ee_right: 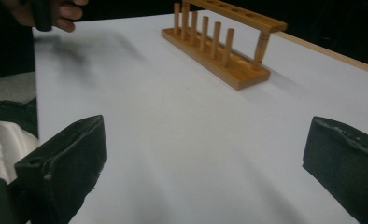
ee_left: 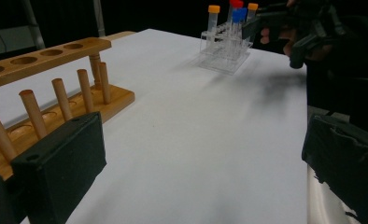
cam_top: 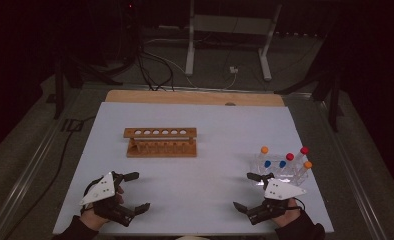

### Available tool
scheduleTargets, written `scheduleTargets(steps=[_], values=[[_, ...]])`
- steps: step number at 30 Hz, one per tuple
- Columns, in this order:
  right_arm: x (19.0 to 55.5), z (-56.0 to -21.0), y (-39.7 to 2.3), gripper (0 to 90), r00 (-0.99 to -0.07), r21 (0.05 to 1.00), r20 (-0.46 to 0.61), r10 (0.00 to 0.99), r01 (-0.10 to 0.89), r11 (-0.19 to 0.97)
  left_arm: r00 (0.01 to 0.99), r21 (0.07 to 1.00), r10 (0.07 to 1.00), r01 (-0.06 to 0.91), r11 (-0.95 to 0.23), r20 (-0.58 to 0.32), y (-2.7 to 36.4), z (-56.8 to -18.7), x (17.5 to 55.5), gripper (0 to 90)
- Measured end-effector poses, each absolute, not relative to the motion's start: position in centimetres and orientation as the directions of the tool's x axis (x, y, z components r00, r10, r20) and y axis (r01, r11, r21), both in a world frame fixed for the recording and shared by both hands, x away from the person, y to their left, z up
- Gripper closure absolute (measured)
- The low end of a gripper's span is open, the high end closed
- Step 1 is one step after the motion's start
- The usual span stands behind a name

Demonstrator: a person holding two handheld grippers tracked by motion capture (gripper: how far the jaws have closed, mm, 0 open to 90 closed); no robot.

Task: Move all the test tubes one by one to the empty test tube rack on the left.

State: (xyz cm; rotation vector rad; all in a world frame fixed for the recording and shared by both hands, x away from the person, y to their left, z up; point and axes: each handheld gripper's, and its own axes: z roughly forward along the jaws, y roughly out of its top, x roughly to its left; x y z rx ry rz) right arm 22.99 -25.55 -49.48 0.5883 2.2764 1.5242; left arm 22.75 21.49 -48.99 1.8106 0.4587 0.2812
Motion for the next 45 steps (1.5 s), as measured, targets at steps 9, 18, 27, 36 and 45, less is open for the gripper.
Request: scheduleTargets(steps=[9,18,27,36,45], values=[[22.0,-46.5,-25.3,0.0,-0.839,0.959,-0.037,0.543,0.123,0.254,0.893,0.958,0.446,0.169,-0.23,-0.05,21.5,-49.0,22.8,0.5],[21.8,-45.3,-25.9,0.0,-0.782,0.967,-0.068,0.619,0.102,0.235,0.893,0.959,0.446,0.169,-0.226,-0.052,21.6,-49.0,22.8,0.5],[21.9,-44.5,-27.2,0.0,-0.65,0.972,-0.033,0.759,0.155,0.175,0.894,0.96,0.446,0.168,-0.223,-0.053,21.6,-49.0,22.8,0.5],[22.2,-44.9,-26.9,0.0,-0.471,0.964,-0.018,0.882,0.227,0.141,0.894,0.96,0.444,0.172,-0.221,-0.058,21.5,-49.0,22.8,0.5],[22.1,-45.4,-26.5,17.0,-0.358,0.943,-0.048,0.933,0.292,0.16,0.895,0.96,0.443,0.168,-0.224,-0.054,21.5,-49.0,22.8,0.5]])
